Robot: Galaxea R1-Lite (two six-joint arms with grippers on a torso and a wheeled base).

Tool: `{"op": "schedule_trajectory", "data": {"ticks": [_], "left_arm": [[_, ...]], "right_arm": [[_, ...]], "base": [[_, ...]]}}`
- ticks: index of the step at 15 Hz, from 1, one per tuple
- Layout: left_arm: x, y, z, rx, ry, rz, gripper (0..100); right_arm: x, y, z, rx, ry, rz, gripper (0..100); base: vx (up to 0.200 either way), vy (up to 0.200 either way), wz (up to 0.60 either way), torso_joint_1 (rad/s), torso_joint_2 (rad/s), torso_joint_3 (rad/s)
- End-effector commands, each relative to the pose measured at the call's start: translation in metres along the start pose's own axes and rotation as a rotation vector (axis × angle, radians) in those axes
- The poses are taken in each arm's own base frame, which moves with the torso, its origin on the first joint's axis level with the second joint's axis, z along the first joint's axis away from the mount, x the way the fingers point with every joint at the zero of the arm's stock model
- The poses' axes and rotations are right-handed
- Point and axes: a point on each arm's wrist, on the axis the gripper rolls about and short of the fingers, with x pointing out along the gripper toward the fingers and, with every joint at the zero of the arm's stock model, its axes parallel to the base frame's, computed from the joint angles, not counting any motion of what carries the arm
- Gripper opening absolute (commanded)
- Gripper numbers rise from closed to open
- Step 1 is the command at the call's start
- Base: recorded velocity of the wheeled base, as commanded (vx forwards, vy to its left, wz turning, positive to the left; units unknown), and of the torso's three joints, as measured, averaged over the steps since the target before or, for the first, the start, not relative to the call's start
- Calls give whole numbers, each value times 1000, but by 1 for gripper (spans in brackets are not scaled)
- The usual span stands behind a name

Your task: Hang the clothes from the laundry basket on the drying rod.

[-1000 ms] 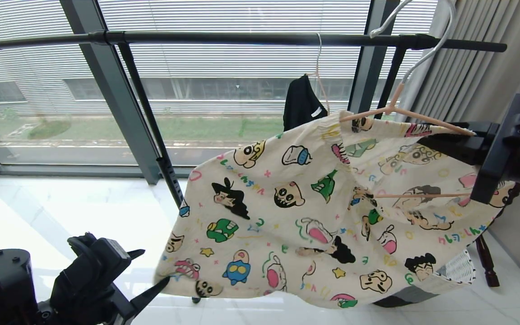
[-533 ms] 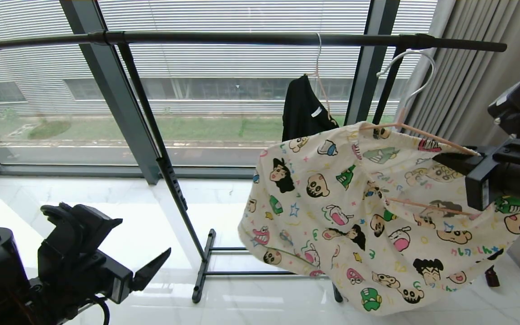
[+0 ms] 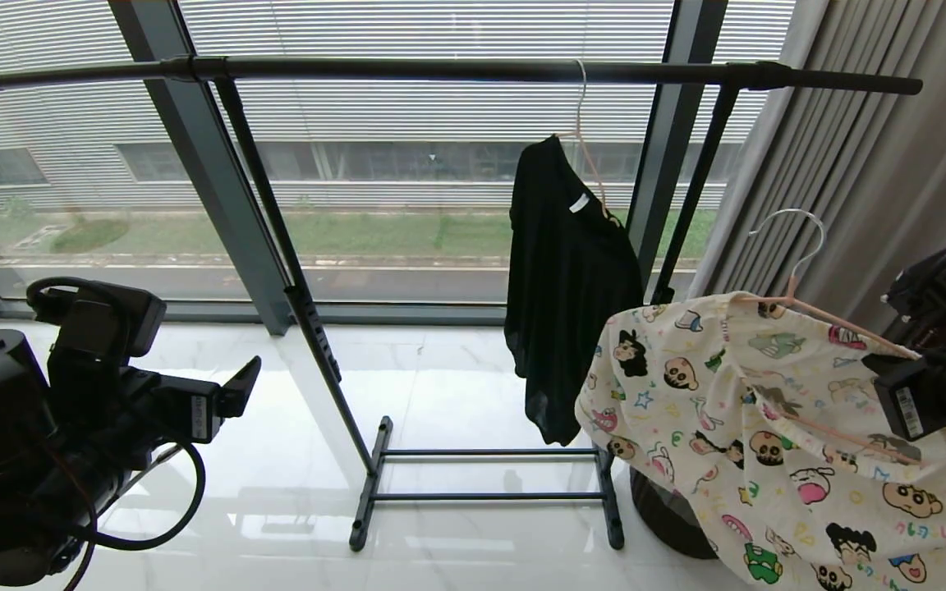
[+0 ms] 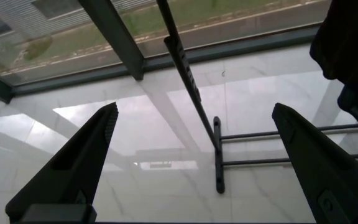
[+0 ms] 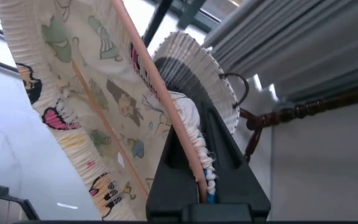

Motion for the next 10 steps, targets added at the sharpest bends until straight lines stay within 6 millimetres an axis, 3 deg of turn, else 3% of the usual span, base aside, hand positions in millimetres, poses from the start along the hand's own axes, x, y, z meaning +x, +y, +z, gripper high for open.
{"op": "schedule_trajectory", "data": {"ticks": [1, 3, 6, 8, 10], "left_arm": [[3, -1, -1, 3, 10, 0, 100], [3, -1, -2, 3, 10, 0, 100], [3, -1, -2, 4, 12, 1, 100], [3, -1, -2, 6, 14, 0, 100], [3, -1, -2, 9, 13, -1, 100]], "right_arm": [[-6, -12, -9, 12, 69, -57, 0], [-15, -13, -19, 6, 148, -75, 0], [-14, -22, -23, 22, 194, -153, 0], [-10, -28, -18, 47, 188, -200, 0], [4, -31, 0, 90, 100, -223, 0]], "base": [[0, 0, 0, 0, 0, 0], [0, 0, 0, 0, 0, 0], [0, 0, 0, 0, 0, 0], [0, 0, 0, 0, 0, 0], [0, 0, 0, 0, 0, 0]]}}
